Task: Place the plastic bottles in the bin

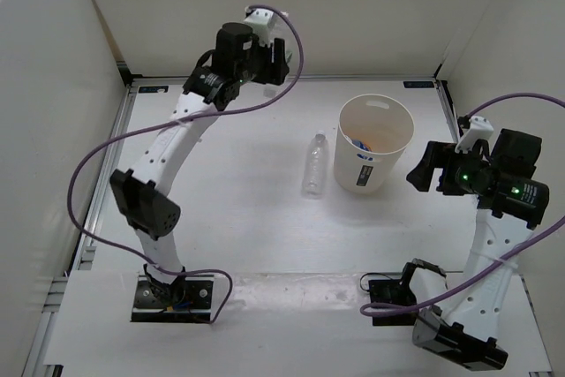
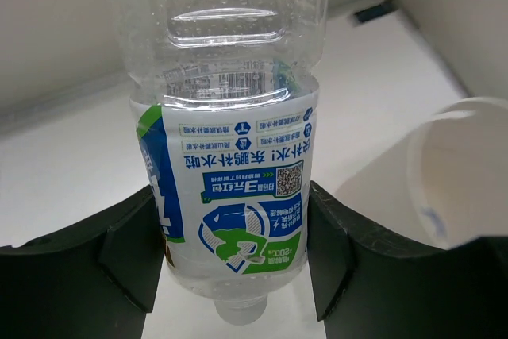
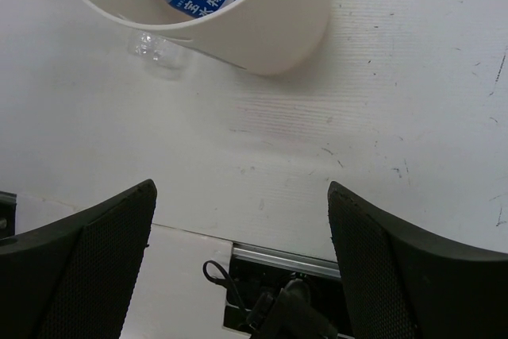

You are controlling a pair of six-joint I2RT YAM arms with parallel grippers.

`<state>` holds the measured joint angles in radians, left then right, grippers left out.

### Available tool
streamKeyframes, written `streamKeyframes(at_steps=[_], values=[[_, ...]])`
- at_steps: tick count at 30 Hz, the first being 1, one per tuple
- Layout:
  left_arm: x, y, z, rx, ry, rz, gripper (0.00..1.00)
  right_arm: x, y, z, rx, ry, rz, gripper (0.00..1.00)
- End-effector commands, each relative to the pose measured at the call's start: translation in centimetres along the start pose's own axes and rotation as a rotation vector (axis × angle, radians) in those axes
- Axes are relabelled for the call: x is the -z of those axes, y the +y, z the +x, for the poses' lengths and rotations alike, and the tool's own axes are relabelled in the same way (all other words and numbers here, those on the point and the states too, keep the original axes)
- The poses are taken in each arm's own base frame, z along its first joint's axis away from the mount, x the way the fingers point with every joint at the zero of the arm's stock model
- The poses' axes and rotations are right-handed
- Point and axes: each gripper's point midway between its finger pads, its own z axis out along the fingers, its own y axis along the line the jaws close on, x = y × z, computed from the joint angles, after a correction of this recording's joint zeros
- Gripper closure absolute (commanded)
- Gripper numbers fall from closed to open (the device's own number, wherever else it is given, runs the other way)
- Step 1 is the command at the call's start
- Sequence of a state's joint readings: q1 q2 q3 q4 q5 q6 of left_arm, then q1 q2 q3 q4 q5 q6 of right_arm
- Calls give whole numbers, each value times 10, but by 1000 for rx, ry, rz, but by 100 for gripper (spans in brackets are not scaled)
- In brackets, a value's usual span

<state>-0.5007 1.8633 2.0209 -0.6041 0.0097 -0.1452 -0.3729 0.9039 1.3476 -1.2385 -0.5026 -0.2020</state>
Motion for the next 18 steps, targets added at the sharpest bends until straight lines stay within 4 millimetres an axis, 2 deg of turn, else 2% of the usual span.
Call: streamKeyframes(at_steps=[1,3,4,6,8,9,10,11,12,18], values=[[49,-71,-68,-94,-235,240,55,3,1,-4,1,-48,25,10],[68,-97,-86,-100,-323,307,54,5,3,-3,-4,-57,29,10],[79,-121,-88,-95,-340,365,54,4,3,0,-22,-45,27,10],[88,-142,-99,-109,-401,426,52,7,8,3,-15,-50,20,10],[89,-180,-86,-127,-384,523,52,7,10,7,-20,-41,14,10],[94,-194,-87,-131,-393,568,52,8,11,7,-17,-44,14,10],[86,-211,-76,-134,-366,602,52,9,12,9,-14,-46,16,10],[86,-226,-70,-133,-356,630,52,10,12,9,-13,-48,18,10],[84,-241,-65,-136,-356,660,48,11,12,9,-8,-51,21,10],[64,-269,-44,-151,-338,682,35,16,14,12,26,-61,31,10]])
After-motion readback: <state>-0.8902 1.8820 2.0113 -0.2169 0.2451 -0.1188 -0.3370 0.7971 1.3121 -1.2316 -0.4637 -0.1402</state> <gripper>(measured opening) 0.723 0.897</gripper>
